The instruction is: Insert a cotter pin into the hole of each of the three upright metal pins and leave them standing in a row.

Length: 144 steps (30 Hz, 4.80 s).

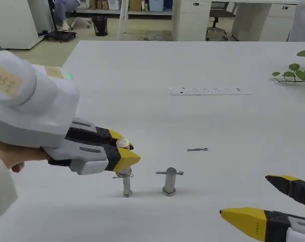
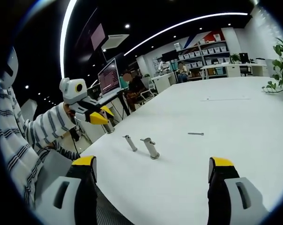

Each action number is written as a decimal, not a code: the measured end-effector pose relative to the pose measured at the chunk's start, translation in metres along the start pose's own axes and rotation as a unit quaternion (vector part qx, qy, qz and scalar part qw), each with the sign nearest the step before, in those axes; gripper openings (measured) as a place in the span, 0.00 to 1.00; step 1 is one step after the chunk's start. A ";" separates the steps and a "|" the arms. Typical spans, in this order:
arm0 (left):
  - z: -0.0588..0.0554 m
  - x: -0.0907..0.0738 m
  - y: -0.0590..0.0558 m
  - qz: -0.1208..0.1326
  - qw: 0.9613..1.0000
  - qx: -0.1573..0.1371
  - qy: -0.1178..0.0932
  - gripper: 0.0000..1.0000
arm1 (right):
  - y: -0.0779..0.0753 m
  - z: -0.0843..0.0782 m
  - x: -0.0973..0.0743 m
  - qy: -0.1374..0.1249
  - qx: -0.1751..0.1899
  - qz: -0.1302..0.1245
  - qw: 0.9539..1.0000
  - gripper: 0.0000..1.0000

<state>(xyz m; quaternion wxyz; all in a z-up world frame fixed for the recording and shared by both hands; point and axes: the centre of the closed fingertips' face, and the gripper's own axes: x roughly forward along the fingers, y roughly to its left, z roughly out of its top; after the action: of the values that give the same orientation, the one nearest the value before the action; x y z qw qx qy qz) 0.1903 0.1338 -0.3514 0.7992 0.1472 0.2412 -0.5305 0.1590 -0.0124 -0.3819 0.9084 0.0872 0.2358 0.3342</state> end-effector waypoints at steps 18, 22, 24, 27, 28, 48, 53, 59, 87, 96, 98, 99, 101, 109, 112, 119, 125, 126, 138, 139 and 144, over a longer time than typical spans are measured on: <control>-0.036 0.013 -0.046 -0.007 0.999 -0.028 0.018 0.10 | -0.005 -0.004 0.005 0.015 -0.018 -0.006 1.000 0.98; -0.042 0.020 -0.051 -0.007 1.000 -0.023 0.017 0.10 | -0.005 -0.007 0.005 0.017 -0.013 -0.003 1.000 0.98; -0.045 0.023 -0.052 -0.008 0.999 -0.024 0.022 0.10 | -0.006 -0.007 0.005 0.017 -0.014 -0.003 1.000 0.98; -0.052 0.030 -0.057 -0.010 0.999 -0.005 0.034 0.10 | -0.006 -0.008 0.006 0.017 -0.013 -0.002 1.000 0.98; -0.054 0.032 -0.058 -0.011 0.999 -0.003 0.035 0.10 | -0.006 -0.009 0.006 0.017 -0.013 -0.002 1.000 0.98; -0.076 0.065 -0.062 -0.019 0.998 0.017 0.061 0.10 | -0.005 -0.017 0.005 0.034 -0.011 -0.002 0.999 0.97; -0.070 0.071 -0.062 -0.023 0.998 0.014 0.049 0.10 | -0.006 -0.015 0.004 0.030 -0.010 -0.005 0.999 0.97; -0.067 0.074 -0.062 -0.029 0.998 0.025 0.044 0.10 | -0.007 -0.015 0.003 0.031 -0.011 -0.006 0.999 0.96; -0.068 0.060 -0.061 -0.032 0.999 -0.009 0.013 0.20 | -0.004 -0.016 0.005 0.044 -0.021 0.001 0.999 0.96; -0.065 0.040 -0.070 -0.038 0.999 -0.006 -0.020 0.54 | -0.008 -0.014 0.007 0.055 -0.033 -0.001 0.998 0.96; -0.068 0.036 -0.071 -0.039 0.999 -0.004 -0.017 0.59 | -0.009 -0.015 0.007 0.060 -0.037 0.000 0.998 0.95; -0.068 0.034 -0.072 -0.040 0.999 -0.005 -0.018 0.63 | -0.009 -0.014 0.007 0.060 -0.039 0.000 0.997 0.95; -0.067 0.030 -0.074 -0.044 0.999 -0.020 -0.025 0.70 | -0.010 -0.014 0.007 0.062 -0.041 0.000 0.997 0.95; -0.072 0.019 -0.076 -0.040 0.998 -0.047 -0.027 0.94 | -0.017 -0.009 0.009 0.073 -0.053 -0.001 0.996 0.95; -0.076 0.016 -0.073 -0.029 0.997 -0.065 -0.022 0.98 | -0.022 -0.007 0.010 0.078 -0.058 -0.004 0.995 0.95; -0.074 0.009 -0.069 -0.015 0.995 -0.090 -0.031 0.99 | -0.030 -0.006 0.012 0.096 -0.078 -0.003 0.992 0.94; -0.072 0.003 -0.069 -0.013 0.992 -0.120 -0.046 0.99 | -0.032 -0.011 0.014 0.128 -0.117 0.010 0.985 0.94; -0.071 0.001 -0.068 -0.010 0.992 -0.120 -0.049 0.99 | -0.032 -0.009 0.014 0.129 -0.118 0.012 0.984 0.94; -0.074 -0.009 -0.064 0.012 0.991 -0.128 -0.045 0.99 | -0.047 0.007 0.023 0.150 -0.158 0.019 0.976 0.91; -0.075 -0.010 -0.065 0.011 0.991 -0.128 -0.045 0.99 | -0.049 0.008 0.024 0.156 -0.171 0.020 0.973 0.90; -0.075 -0.012 -0.067 0.010 0.990 -0.133 -0.046 0.99 | -0.051 0.010 0.029 0.179 -0.210 0.047 0.960 0.80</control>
<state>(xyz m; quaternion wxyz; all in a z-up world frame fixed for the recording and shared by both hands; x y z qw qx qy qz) 0.1081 0.1536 -0.4068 0.8270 0.0174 0.2709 -0.4923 0.2121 -0.0321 -0.3998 0.8324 -0.1558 0.3142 0.4291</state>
